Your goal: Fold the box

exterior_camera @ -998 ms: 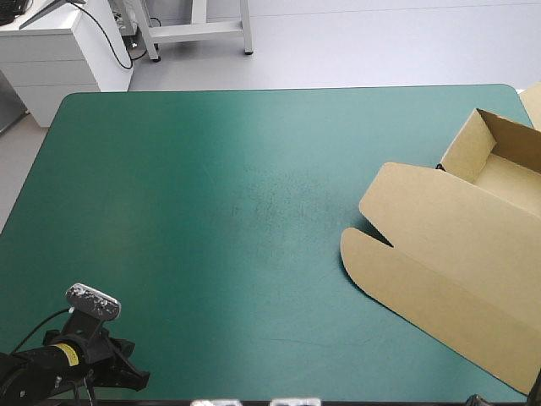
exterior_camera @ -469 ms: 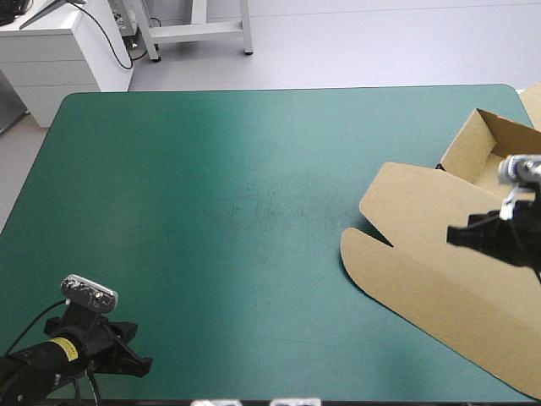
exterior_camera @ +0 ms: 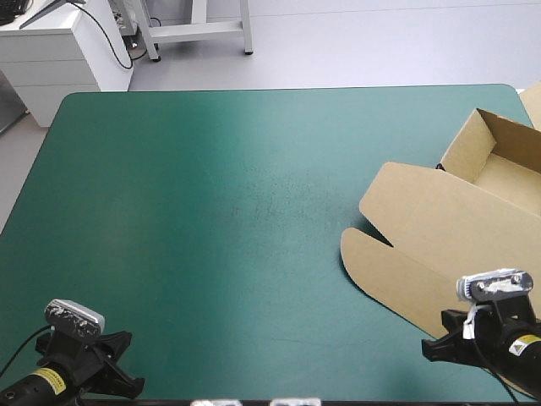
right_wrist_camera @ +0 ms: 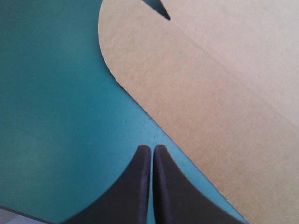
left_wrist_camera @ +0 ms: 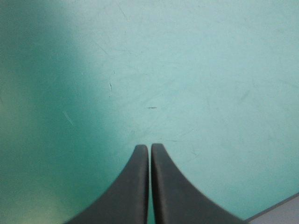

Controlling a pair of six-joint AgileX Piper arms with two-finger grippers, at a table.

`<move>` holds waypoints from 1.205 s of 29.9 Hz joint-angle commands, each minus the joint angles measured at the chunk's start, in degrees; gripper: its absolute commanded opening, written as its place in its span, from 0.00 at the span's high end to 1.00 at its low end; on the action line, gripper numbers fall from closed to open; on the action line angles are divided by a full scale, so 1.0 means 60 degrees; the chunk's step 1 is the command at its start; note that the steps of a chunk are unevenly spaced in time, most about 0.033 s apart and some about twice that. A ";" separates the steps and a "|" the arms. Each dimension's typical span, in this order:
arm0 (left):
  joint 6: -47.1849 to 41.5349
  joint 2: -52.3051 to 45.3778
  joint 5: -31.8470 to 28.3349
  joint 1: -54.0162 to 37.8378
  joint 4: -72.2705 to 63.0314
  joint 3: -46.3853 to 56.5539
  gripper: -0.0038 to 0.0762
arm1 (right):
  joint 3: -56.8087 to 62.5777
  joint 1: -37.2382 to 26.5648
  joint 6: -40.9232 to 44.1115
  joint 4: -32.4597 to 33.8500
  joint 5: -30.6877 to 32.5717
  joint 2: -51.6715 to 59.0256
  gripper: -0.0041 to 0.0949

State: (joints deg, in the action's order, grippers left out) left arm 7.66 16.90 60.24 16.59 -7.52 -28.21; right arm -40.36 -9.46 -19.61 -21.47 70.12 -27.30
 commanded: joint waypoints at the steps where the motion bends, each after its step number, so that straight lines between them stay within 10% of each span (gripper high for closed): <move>1: -0.0014 -0.0321 -0.0415 0.0005 -0.0132 -0.0230 0.96 | 0.0685 0.0020 -0.0327 -0.0203 -0.0674 0.0608 0.96; 36: -0.0085 -0.0500 -0.0235 0.0005 -0.0195 -0.0230 0.96 | 0.1735 0.0020 -0.0530 -0.0330 -0.1339 0.2436 0.96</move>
State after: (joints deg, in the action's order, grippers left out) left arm 7.41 13.16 61.68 16.59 -7.57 -28.21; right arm -28.50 -9.46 -22.21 -21.90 64.96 -11.85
